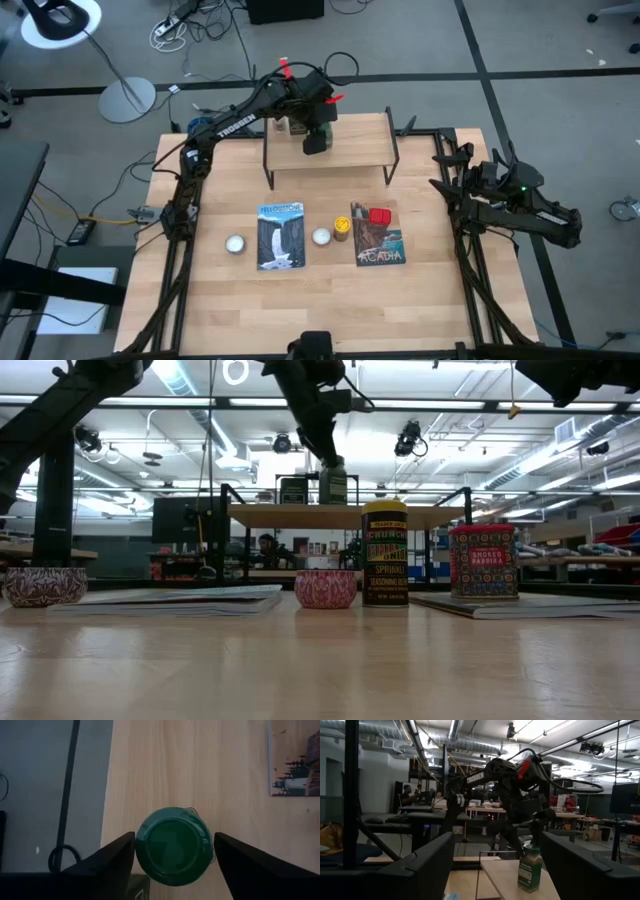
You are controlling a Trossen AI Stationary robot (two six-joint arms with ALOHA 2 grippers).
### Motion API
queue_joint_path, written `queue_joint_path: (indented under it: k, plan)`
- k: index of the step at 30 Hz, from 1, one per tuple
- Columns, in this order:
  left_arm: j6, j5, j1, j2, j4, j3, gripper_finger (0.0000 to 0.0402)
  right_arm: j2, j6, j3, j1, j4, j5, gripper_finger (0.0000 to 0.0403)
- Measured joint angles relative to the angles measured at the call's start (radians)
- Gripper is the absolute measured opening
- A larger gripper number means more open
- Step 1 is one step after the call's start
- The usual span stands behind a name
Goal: Shelf spices
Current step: Put the green spice on the shelf
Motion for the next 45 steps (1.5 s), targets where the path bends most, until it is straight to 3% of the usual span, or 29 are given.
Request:
queue_joint_path:
  k: [11, 19, 25, 33, 45]
  plan:
    - [0.000, -0.060, -0.015, -0.049, 0.089, 0.000, 0.0279, 0.000, -0.002, 0.000, 0.000, -0.001, 0.000, 0.0293]
    - [-0.035, -0.039, -0.050, -0.142, 0.181, 0.001, 0.0266, 0.000, -0.013, 0.000, 0.000, 0.000, 0.000, 0.0293]
    - [-0.082, 0.027, -0.094, -0.140, 0.097, -0.003, 0.0195, 0.000, -0.013, 0.000, 0.000, 0.000, 0.000, 0.0293]
    - [-0.138, 0.002, -0.126, -0.106, 0.062, -0.005, 0.0014, 0.000, -0.012, 0.000, 0.000, 0.003, 0.000, 0.0293]
    - [-0.197, -0.065, -0.118, -0.013, -0.028, -0.005, 0.0002, 0.000, -0.009, 0.000, 0.000, 0.004, 0.000, 0.0293]
